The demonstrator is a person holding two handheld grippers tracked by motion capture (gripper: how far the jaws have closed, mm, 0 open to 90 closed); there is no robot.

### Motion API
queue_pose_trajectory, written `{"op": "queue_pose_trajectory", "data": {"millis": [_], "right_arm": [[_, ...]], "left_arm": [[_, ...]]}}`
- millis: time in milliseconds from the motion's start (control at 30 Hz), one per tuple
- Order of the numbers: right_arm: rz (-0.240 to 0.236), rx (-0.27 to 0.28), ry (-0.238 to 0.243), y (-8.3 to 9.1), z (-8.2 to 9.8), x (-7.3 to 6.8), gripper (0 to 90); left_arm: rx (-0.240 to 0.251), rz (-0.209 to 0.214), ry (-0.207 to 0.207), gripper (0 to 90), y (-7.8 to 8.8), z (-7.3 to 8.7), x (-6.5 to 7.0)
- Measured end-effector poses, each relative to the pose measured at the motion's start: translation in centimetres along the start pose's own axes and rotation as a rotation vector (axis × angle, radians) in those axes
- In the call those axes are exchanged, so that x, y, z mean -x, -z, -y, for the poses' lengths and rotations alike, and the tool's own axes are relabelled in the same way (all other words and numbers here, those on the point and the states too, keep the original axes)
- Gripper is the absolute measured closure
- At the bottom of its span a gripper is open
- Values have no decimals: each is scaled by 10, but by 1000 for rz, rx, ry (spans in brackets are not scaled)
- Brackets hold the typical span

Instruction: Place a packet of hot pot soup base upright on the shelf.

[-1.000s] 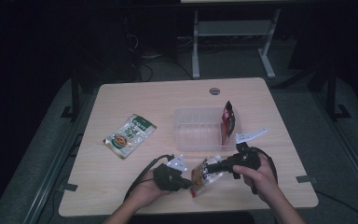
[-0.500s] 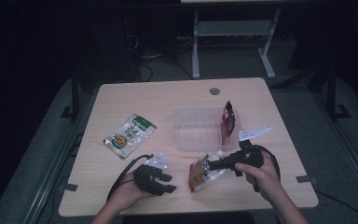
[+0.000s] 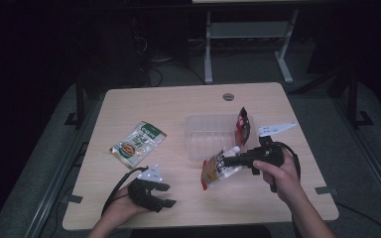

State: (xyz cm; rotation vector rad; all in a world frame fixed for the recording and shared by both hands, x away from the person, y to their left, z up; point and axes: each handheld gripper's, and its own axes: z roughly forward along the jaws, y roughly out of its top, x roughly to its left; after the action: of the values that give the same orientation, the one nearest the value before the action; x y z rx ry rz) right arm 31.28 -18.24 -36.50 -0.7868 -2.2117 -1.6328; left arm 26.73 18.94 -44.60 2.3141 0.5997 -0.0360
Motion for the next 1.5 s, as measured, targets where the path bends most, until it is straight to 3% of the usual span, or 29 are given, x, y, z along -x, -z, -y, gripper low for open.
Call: {"op": "queue_pose_trajectory", "data": {"millis": [333,667,1033,1233,1500], "right_arm": [[25,47,32,3,-30,6,898],[47,44,39,-4,-52,21,898],[68,43,20,-15,-67,41,898],[73,48,10,-23,-71,49,898],[87,25,6,-36,-77,57,898]], "left_arm": [[10,-5,-9,372,3,2,-3],[8,-11,-16,371,2,2,-4],[1,-11,-35,371,3,2,-5],[2,-8,-17,371,3,3,-4],[0,0,-23,371,1,2,-3]]}}
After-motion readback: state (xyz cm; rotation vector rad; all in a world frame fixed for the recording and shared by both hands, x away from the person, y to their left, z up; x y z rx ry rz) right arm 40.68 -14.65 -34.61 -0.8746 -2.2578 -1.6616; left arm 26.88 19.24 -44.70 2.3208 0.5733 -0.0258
